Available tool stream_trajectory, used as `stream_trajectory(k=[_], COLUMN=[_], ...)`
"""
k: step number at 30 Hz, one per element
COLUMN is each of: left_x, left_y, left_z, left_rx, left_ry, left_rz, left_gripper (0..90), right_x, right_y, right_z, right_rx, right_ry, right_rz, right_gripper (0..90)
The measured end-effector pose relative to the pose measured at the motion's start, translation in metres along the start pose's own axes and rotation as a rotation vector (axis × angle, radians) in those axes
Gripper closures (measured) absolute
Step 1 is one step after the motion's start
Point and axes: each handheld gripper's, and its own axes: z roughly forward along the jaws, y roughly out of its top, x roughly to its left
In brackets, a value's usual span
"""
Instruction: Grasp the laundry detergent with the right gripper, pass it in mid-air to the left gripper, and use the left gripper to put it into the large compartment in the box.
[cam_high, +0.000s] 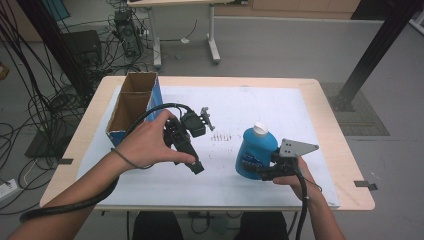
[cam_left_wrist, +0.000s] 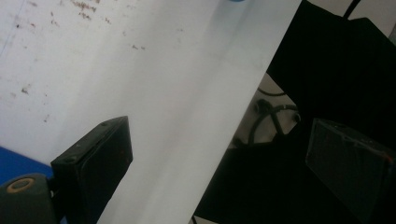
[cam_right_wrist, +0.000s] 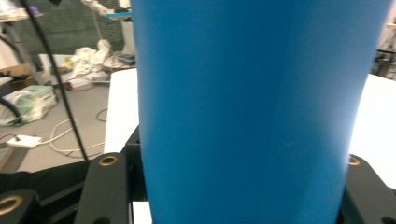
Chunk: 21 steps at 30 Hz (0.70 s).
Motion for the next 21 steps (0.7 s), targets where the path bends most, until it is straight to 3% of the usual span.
stream_trajectory(k=[14,21], left_x=[-0.008,-0.017], left_y=[0.017,0.028], left_z=[-0.005,-0.006], left_rx=[0.024,0.031], left_ry=[-0.008,-0.016], left_rz=[0.093,0.159], left_gripper=[8.5,8.2], right_x=[-0.006,-0.011], right_y=[0.010,0.014], right_z=[0.017,0.026], right_rx=[0.044,0.062], right_ry=[0.112,0.182], right_rz=[-0.034,-0.054], right_gripper=[42.1,42.0])
